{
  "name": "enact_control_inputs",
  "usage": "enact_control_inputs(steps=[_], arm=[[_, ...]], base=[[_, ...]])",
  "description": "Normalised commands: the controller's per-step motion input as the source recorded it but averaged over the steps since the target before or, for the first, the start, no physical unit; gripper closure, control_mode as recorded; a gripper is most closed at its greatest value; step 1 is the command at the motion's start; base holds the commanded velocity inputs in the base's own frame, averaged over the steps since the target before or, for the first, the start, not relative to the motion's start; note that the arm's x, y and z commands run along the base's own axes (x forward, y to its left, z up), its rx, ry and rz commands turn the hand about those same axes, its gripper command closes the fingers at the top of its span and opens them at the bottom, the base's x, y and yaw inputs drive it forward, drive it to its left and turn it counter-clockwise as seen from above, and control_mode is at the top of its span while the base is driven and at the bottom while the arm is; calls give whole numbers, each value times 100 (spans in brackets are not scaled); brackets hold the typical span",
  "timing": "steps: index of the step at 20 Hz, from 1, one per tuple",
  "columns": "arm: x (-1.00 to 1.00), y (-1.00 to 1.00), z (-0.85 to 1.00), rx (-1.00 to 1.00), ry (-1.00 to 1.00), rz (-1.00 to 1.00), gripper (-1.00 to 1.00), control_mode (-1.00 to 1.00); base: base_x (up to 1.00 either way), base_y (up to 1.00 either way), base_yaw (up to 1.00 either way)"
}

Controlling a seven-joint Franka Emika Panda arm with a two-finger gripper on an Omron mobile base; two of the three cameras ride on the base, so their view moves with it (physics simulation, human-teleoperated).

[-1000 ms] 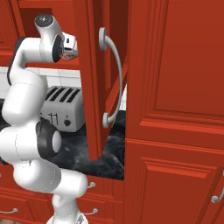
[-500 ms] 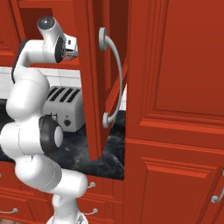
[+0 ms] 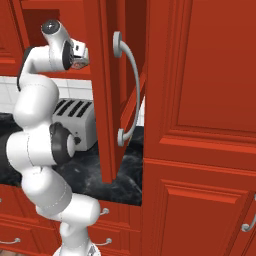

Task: Pick the dish brush and bar soap from the cabinet and place them on the counter.

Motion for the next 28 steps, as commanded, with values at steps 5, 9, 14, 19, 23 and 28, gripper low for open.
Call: enact_control_inputs(steps=[5, 9, 14, 19, 23, 28], arm=[[9, 2, -23, -2, 0, -2, -100, -100], [8, 0, -21, -2, 0, -3, -100, -100], [8, 0, -12, -1, 0, -3, -100, -100], [7, 0, -7, -1, 1, -3, 100, -100], [8, 1, 0, 0, 1, -1, 100, -100], [4, 0, 0, 0, 0, 0, 100, -100]], base=[[0, 0, 0], [0, 0, 0], [0, 0, 0], [0, 0, 0], [0, 0, 0], [0, 0, 0]])
